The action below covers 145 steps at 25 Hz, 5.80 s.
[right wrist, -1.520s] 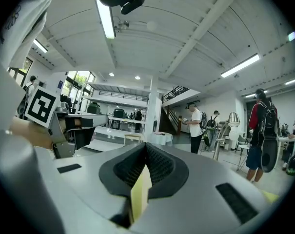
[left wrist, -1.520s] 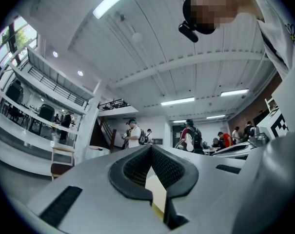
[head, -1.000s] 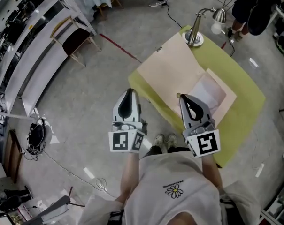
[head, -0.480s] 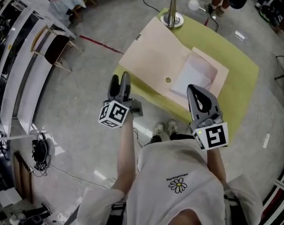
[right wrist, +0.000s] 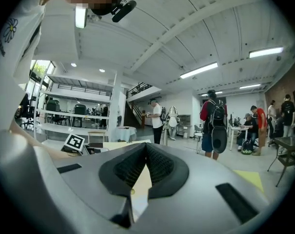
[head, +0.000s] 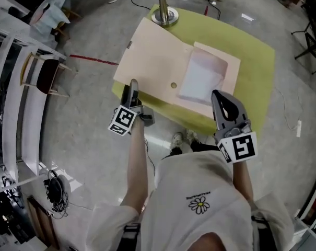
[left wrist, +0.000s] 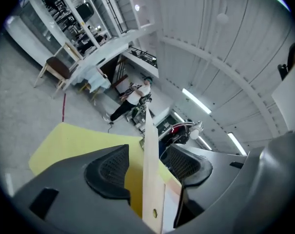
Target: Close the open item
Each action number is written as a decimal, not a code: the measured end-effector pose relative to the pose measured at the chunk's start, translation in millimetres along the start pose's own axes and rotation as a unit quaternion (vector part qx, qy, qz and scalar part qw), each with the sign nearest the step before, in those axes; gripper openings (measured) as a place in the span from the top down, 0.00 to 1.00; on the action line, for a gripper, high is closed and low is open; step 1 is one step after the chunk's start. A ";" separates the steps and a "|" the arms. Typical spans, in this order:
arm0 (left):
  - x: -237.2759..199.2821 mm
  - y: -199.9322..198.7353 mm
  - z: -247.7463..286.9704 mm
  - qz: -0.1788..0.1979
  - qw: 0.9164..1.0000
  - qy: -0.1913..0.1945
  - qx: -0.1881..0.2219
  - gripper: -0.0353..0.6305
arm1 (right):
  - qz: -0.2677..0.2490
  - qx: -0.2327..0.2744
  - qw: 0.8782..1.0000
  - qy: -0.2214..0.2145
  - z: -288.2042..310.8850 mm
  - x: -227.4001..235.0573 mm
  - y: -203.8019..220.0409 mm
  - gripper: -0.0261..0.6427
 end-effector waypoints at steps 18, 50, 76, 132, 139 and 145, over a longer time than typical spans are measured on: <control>12.1 13.7 17.4 0.036 0.998 0.041 -0.043 0.92 | -0.009 -0.023 0.997 0.067 -35.0 8.8 5.1 0.94; 193.8 110.1 -40.3 0.440 0.844 0.296 -0.070 0.92 | 0.003 -0.053 0.988 0.148 -74.1 41.3 33.7 0.94; 196.6 238.5 -81.9 0.576 0.646 0.413 -0.282 0.87 | 0.022 -0.071 0.967 0.242 -130.2 65.2 45.7 0.94; 189.5 277.9 -74.9 0.600 0.353 0.516 -0.499 0.71 | 0.038 -0.104 0.969 0.221 -124.9 47.6 57.6 0.94; 188.8 278.0 -76.8 0.601 0.349 0.514 -0.501 0.72 | 0.037 -0.101 0.970 0.220 -125.1 45.7 58.5 0.94; 187.7 278.3 -77.4 0.603 0.347 0.515 -0.500 0.71 | 0.034 -0.099 0.970 0.218 -125.8 43.8 58.2 0.94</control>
Point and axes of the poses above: the fingertips, and each gripper's own axes: z forward along the fingers, x to its right, y out of its underside, the point moved 4 cm from there along -z, backward along the fingers, and after that the axes turned 7 degrees about x, right-handed, at the moved point
